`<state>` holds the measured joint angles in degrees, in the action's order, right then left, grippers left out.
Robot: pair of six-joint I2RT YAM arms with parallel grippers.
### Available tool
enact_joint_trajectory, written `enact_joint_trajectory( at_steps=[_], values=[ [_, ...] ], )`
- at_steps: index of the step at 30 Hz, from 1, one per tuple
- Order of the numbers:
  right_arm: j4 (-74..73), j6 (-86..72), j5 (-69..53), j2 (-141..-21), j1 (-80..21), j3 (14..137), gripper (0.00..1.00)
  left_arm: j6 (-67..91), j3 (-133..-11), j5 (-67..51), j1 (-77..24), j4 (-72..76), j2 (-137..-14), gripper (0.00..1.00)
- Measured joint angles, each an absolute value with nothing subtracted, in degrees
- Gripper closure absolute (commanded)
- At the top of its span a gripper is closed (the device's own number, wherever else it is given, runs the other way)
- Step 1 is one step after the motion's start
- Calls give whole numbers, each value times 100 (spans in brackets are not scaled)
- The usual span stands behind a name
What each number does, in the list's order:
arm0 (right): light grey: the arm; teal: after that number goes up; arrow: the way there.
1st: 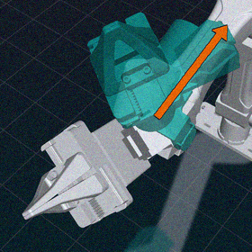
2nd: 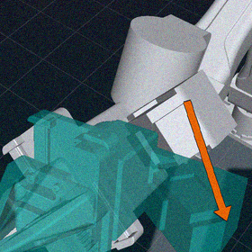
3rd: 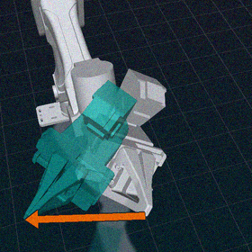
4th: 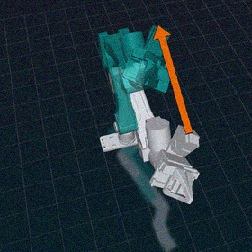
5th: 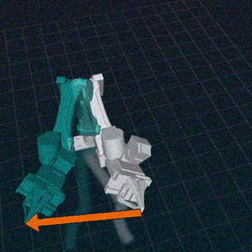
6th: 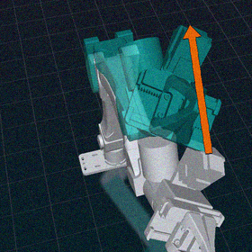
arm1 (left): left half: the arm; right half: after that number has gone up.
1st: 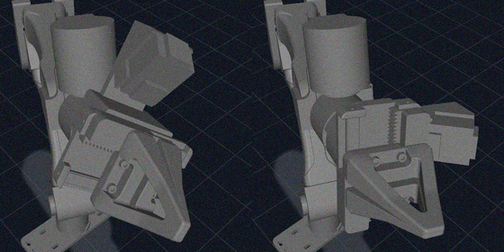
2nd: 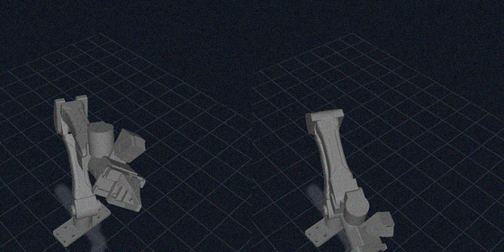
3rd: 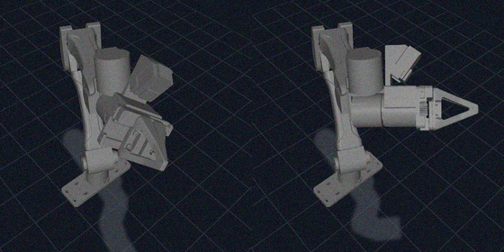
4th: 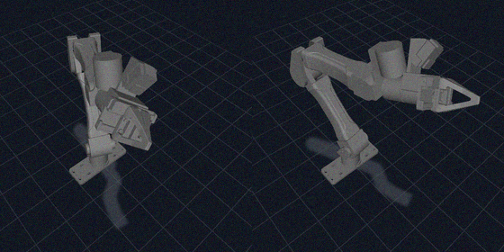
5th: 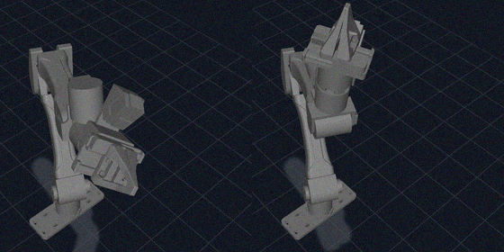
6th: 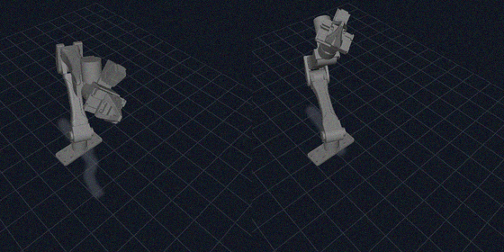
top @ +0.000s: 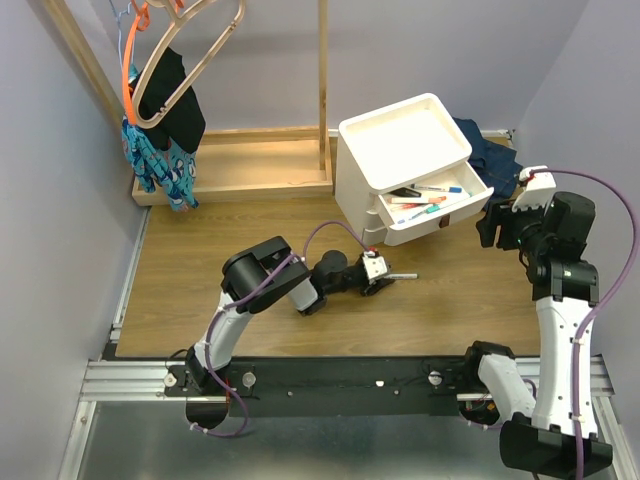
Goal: Sort the stationery into containers
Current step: Pick up the pen from the center of the board, then place the pen in the drawer.
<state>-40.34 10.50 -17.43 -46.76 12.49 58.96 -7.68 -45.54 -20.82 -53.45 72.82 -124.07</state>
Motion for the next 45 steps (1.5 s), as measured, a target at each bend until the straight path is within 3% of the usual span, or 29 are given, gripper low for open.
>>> enact_joint_trajectory(
  at_steps=[7, 12, 19, 22, 28, 34, 40, 45],
  values=[
    [-3876, 1046, -1743, -4803, 1249, 5791, 28, -727, -4598, -2390, -5317, 7061, -12475, 63],
    [-3852, 1031, -1745, -4840, 1249, 5763, 28, -821, -4753, -2300, -5378, 7015, -12571, 79],
    [-3800, 1000, -1745, -4845, 1249, 5743, 28, -1111, -4628, -2056, -5454, 7109, -12551, 82],
    [-3719, 987, -1747, -4845, 1249, 5743, 28, -1203, -4174, -2062, -5454, 6827, -12086, 82],
    [-3393, 856, -1800, -4753, 1249, 5693, 28, -1304, -3057, -2683, -5428, 4794, -9242, 82],
    [-3142, 690, -1898, -4462, 1249, 5489, 28, -1437, -3157, -3146, -5406, 3284, -6984, 82],
    [-2963, 687, -1916, -4335, 1249, 5461, 28, -1723, -3813, -3079, -5363, 2191, -6488, 82],
    [-2689, 556, -1914, -4219, 1249, 5258, 28, -1815, -5221, -2655, -5330, 1837, -7028, 82]
  ],
)
